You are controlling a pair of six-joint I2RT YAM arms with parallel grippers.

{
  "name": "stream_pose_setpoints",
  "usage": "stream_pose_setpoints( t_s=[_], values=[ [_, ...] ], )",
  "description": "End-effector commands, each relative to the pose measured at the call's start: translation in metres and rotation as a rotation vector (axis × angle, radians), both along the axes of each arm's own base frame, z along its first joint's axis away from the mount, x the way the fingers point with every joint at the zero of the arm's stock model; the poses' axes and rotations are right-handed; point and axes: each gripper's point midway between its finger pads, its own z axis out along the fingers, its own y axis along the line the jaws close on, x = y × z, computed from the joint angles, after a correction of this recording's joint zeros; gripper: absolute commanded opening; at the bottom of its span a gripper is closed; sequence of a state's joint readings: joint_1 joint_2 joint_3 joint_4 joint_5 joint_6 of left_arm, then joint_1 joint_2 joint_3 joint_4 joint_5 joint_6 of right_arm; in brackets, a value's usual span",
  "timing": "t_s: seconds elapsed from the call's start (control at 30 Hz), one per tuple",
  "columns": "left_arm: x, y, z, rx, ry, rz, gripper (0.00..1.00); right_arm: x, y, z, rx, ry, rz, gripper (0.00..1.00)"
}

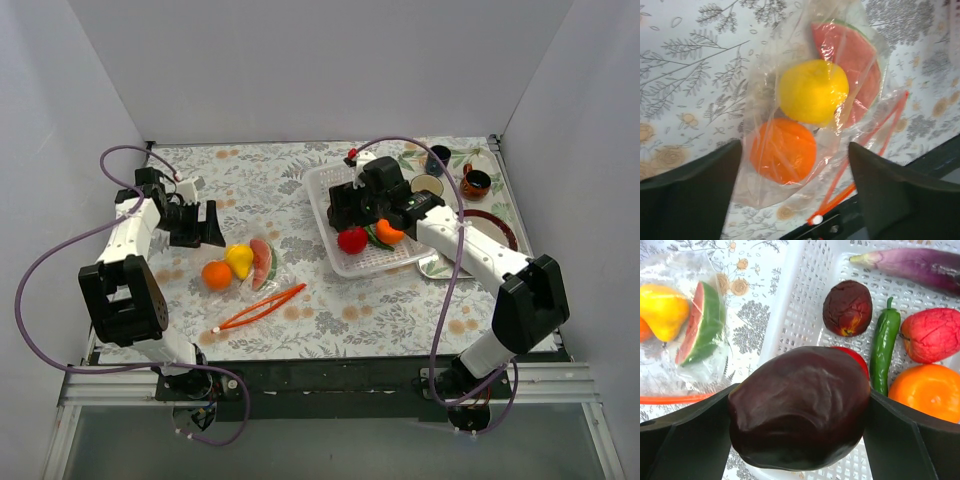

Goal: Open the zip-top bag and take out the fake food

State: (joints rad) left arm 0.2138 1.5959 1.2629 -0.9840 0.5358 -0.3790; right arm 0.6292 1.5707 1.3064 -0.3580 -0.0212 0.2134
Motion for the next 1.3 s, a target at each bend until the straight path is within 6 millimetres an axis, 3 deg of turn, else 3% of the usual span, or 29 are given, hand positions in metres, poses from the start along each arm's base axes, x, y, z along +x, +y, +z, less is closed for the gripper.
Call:
stream_pose_setpoints(
  t_s=[0.0,0.1,0.13,0.2,0.23,0.3,0.33,0.37,0.4,0.43,0.47,0.5,0.6,0.67,0.77,1.1,1.27],
  values=[
    [0.008,0.019,0.008,0.111,-0.054,0.044,0.98,0.002,-0.006,0.029,0.058,-0.108,-0.015,0.98],
    [0.024,0.022,0.029,0.113,-0.111,0.061,0.98,0.000,-0.007,0.023,0.031,-0.089,0.000,0.98],
    [0.043,0.011,0.061,0.039,-0.188,0.050,0.98,0.000,-0.006,0.025,0.034,-0.093,0.004,0.99],
    [0.061,-0.008,0.089,-0.078,-0.216,0.031,0.98,-0.001,-0.002,0.028,0.060,-0.115,0.023,0.99],
    [0.087,-0.019,0.122,-0.155,-0.270,0.023,0.98,-0.002,-0.001,0.030,0.066,-0.118,0.029,0.98],
    [0.105,-0.062,0.149,-0.291,-0.278,-0.078,0.98,-0.003,0.001,0.034,0.069,-0.137,0.045,0.99],
    [0.125,-0.077,0.129,-0.322,-0.214,-0.102,0.98,-0.003,0.002,0.035,0.067,-0.147,0.050,0.98],
    [0.140,-0.092,0.161,-0.303,-0.293,-0.149,0.98,-0.003,0.003,0.036,0.063,-0.157,0.057,0.99],
    [0.142,-0.130,0.161,-0.305,-0.287,-0.233,0.98,-0.006,0.005,0.035,0.050,-0.168,0.076,0.98],
    [0.149,-0.146,0.154,-0.309,-0.272,-0.269,0.98,-0.005,0.004,0.036,0.037,-0.185,0.073,0.98],
    [0.158,-0.175,0.148,-0.305,-0.281,-0.329,0.98,-0.006,0.006,0.035,0.030,-0.193,0.082,0.99],
    [0.161,-0.187,0.137,-0.297,-0.273,-0.354,0.98,-0.008,0.009,0.032,0.017,-0.196,0.098,0.99],
    [0.148,-0.230,0.109,-0.300,-0.258,-0.460,0.98,-0.006,0.009,0.023,-0.022,-0.195,0.092,0.98],
    [0.137,-0.253,0.115,-0.328,-0.299,-0.525,0.98,-0.007,0.012,0.019,-0.034,-0.195,0.111,0.98],
    [0.116,-0.272,0.100,-0.371,-0.249,-0.597,0.98,-0.005,0.015,0.016,-0.048,-0.205,0.120,0.99],
    [0.080,-0.292,0.114,-0.570,-0.178,-0.699,0.98,0.000,0.017,-0.006,-0.080,-0.189,0.125,0.99],
    [0.055,-0.299,0.107,-0.620,-0.106,-0.758,0.98,0.006,0.021,-0.012,-0.084,-0.194,0.126,0.99]
  ],
)
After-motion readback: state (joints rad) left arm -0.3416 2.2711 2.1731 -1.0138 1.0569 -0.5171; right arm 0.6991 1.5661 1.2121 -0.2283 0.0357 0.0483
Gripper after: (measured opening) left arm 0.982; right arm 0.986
